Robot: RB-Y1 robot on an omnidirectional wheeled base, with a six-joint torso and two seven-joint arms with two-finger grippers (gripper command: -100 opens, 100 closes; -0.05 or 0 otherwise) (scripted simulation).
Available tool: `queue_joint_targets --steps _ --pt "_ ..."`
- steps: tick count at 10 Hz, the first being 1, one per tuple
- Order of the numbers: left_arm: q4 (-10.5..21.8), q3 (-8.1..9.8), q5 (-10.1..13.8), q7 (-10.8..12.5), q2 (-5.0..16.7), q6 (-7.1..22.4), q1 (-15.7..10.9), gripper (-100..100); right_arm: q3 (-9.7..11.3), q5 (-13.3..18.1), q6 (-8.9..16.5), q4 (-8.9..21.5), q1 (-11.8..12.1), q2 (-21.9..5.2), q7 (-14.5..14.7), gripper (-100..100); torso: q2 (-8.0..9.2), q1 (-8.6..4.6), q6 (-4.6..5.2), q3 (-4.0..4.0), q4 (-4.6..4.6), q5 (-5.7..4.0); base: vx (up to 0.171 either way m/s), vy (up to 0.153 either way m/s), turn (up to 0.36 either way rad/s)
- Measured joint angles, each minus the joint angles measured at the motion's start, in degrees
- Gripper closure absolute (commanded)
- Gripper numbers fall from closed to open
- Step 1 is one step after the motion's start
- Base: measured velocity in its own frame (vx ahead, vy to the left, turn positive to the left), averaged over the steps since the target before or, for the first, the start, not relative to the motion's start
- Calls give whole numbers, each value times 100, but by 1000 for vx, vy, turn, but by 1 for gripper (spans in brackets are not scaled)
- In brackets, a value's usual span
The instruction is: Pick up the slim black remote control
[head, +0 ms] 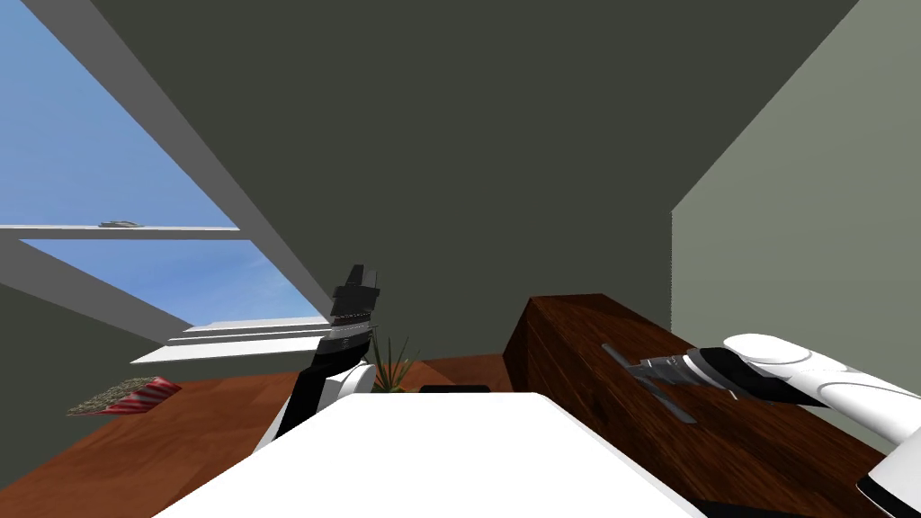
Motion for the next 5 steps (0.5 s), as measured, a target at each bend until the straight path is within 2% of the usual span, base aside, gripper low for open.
queue_joint_targets --steps 1,2,3,4,5 --pt "0 0 0 0 0 0 0 0 53 29 -59 48 9 -20 -30 -100 2 3 3 1 1 1 29 14 -6" --pt "0 0 0 0 0 0 0 0 25 -26 -6 -164 188 -96 -136 -100 9 2 4 5 2 1 9 4 -5" --pt "0 0 0 0 0 0 0 0 20 -33 12 -192 207 -104 -163 0 16 -1 3 9 4 0 0 0 0" --pt "0 0 0 0 0 0 0 0 21 -33 10 -189 205 -103 -161 -100 20 -3 4 11 5 0 11 -12 69" --pt "0 0 0 0 0 0 0 0 27 -61 96 -172 261 -12 -133 -100 18 -8 2 10 4 -3 18 -24 72"
